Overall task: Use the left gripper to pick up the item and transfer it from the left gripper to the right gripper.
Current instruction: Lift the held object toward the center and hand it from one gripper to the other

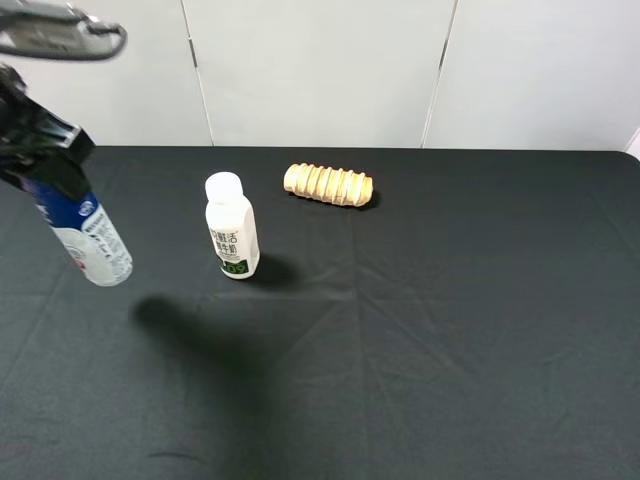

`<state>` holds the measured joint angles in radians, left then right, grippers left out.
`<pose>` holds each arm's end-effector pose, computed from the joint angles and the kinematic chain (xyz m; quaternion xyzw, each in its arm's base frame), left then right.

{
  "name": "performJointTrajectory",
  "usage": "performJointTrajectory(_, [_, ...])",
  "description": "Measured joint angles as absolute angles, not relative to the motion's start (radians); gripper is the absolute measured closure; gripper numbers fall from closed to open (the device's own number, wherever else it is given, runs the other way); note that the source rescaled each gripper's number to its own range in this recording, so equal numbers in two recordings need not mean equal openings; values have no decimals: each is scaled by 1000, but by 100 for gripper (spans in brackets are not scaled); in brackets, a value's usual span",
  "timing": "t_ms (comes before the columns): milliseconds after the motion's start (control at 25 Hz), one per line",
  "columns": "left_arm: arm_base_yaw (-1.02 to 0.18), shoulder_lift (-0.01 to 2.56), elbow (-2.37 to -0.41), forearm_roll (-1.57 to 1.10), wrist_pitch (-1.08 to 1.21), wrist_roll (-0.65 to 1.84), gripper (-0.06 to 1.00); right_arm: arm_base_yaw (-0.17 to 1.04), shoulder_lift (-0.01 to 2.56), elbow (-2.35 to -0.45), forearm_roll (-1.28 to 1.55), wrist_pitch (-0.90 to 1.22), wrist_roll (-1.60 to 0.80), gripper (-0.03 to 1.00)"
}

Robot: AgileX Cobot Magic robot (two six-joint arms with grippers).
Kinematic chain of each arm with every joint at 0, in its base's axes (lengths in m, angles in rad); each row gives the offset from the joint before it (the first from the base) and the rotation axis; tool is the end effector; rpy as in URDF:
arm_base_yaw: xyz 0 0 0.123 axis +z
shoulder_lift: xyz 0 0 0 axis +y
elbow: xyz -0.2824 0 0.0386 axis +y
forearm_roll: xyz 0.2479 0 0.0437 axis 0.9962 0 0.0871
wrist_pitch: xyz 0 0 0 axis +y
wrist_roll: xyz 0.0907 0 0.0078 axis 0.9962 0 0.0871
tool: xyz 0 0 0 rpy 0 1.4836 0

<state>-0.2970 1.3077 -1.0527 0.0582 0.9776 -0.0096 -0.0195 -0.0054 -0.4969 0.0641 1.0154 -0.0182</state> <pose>0.2425 -0.0696 0.3026 0.1506 0.9654 -0.0055 0.2127 -0.0035 0.0050 0.2801 0.0000 0.8401 0.0218 0.5419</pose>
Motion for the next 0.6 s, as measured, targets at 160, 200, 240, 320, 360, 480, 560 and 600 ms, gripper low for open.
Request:
performJointTrajectory(160, [-297, 1251, -1067, 11, 1004, -12, 92, -19, -5, -497, 64, 1015, -18, -3])
performJointTrajectory(200, [-297, 1238, -1068, -15, 1006, -12, 92, -19, -5, -497, 64, 1015, -18, -3])
performJointTrajectory(240, [-297, 1227, -1068, -40, 1006, -12, 92, -19, -5, -497, 64, 1015, -18, -3])
performJointTrajectory(320, [-297, 1214, -1068, -108, 1007, -12, 92, -19, -5, -497, 64, 1015, -18, -3])
performJointTrajectory(360, [-297, 1212, -1068, -144, 1007, -9, 92, -19, -5, -497, 64, 1015, -18, -3])
performJointTrajectory(480, [-297, 1211, -1068, -254, 1006, 28, 92, -19, -5, -497, 64, 1015, -18, -3])
performJointTrajectory(560, [-297, 1211, -1068, -326, 994, 64, 92, -19, -5, -497, 64, 1015, -18, -3])
performJointTrajectory(600, [-297, 1211, -1068, -364, 983, 84, 92, -19, -5, -497, 64, 1015, -18, -3])
